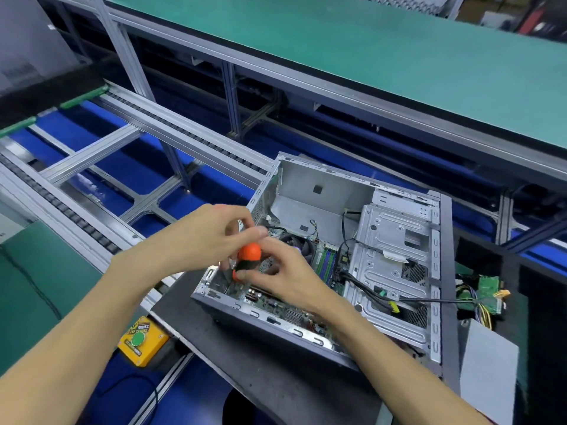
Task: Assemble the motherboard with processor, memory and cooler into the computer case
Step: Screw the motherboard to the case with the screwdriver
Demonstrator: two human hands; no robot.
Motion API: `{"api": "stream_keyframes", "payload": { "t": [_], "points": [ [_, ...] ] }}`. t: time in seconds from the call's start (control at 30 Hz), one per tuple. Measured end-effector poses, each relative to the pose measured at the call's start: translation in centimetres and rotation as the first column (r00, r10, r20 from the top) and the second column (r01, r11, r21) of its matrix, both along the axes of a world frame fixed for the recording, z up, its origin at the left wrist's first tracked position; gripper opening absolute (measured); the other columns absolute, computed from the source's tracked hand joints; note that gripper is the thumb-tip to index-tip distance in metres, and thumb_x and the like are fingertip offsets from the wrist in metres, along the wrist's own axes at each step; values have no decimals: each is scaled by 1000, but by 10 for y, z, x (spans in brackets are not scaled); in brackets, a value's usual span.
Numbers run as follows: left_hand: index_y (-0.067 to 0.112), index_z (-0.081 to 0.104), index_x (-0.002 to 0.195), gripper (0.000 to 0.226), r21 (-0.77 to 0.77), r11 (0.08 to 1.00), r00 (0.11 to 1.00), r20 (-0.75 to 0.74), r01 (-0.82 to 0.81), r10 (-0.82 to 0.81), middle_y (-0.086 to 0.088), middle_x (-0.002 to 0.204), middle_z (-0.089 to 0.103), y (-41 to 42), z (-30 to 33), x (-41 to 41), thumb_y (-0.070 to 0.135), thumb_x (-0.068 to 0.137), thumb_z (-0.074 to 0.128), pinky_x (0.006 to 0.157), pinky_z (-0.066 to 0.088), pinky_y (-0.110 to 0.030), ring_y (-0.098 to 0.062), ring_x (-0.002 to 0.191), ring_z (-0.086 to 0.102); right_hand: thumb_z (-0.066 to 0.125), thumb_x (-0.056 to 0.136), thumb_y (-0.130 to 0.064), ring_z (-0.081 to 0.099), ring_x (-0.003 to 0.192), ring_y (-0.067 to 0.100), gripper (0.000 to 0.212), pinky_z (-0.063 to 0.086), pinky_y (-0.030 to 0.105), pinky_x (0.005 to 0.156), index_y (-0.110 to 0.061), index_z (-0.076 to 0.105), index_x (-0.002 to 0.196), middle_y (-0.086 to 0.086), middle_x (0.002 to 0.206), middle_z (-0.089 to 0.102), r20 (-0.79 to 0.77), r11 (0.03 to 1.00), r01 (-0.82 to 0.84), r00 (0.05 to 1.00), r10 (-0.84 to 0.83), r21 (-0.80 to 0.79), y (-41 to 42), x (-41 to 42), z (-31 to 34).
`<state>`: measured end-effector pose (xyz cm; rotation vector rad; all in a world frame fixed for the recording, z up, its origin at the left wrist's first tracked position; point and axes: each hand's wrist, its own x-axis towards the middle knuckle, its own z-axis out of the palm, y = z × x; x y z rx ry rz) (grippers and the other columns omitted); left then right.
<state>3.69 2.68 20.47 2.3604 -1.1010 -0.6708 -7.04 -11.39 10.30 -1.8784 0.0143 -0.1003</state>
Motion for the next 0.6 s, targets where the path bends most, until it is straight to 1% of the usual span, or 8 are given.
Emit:
{"api": "stream_keyframes", "payload": {
  "t": [0.07, 0.13, 0.23, 0.3, 0.37, 0.4, 0.5, 0.6],
  "points": [
    [30, 61, 85, 29, -144, 989, 1000, -12, -27, 25, 2, 68, 69, -5, -4, 2, 56, 93, 50, 65, 57, -40, -12, 53, 68, 73, 90, -39, 64, 98, 19, 28, 55, 42, 88, -26, 66, 113, -4, 105, 66, 6, 990, 111, 994, -111, 85, -5, -8, 8],
    [29, 61, 85, 24, -238, 969, 998, -28, -69, 64, 2, 67, 68, -12, -12, 5, 48, 96, 52, 62, 55, -36, -16, 55, 66, 67, 91, -47, 68, 95, 18, 27, 57, 40, 86, -27, 63, 109, 2, 104, 70, 1, 958, 202, 979, -206, 204, -9, -15, 19],
    [32, 61, 84, 15, -324, 937, 991, -13, -128, 131, 4, 67, 66, -22, -27, 10, 36, 97, 57, 62, 52, -32, -14, 60, 62, 61, 95, -43, 69, 74, 19, 26, 57, 27, 63, -20, 54, 107, 5, 86, 71, -7, 828, 299, 942, -336, 475, -13, -27, 37],
    [34, 60, 84, 12, -337, 929, 985, 24, -154, 172, 10, 69, 62, -27, -39, 16, 32, 96, 59, 62, 51, -31, -6, 58, 54, 56, 98, -36, 60, 61, 18, 31, 54, 28, 51, -9, 48, 110, 1, 72, 62, 1, 764, 352, 908, -419, 540, -18, -38, 48],
    [34, 59, 86, 9, -328, 929, 981, 32, -172, 193, 17, 71, 60, -30, -52, 22, 33, 95, 59, 63, 51, -32, -4, 59, 53, 54, 99, -35, 49, 52, 13, 31, 43, 22, 41, -7, 45, 111, -3, 66, 53, 2, 762, 417, 877, -481, 495, -20, -51, 58],
    [34, 58, 87, 7, -321, 932, 979, 50, -170, 195, 17, 72, 59, -31, -58, 25, 32, 94, 60, 65, 51, -32, -4, 61, 54, 54, 102, -33, 44, 50, 9, 24, 37, 18, 40, -11, 47, 107, -6, 65, 49, -1, 769, 454, 862, -508, 451, -20, -56, 62],
    [29, 58, 96, 6, -310, 942, 970, 157, -128, 184, 11, 82, 54, -38, -77, 36, 27, 92, 62, 76, 49, -37, -10, 77, 52, 59, 102, -28, 41, 55, 7, 9, 35, 22, 54, -23, 54, 98, -10, 68, 45, -23, 749, 585, 793, -609, 311, -15, -70, 68],
    [14, 60, 111, 24, -302, 947, 947, 256, -111, 193, -8, 99, 55, -44, -94, 45, 22, 89, 67, 91, 39, -37, -27, 101, 48, 63, 98, -31, 42, 58, 8, 13, 34, 27, 59, -36, 59, 87, -12, 68, 48, -3, 691, 670, 719, -695, 271, -5, -78, 75]
  ]
}}
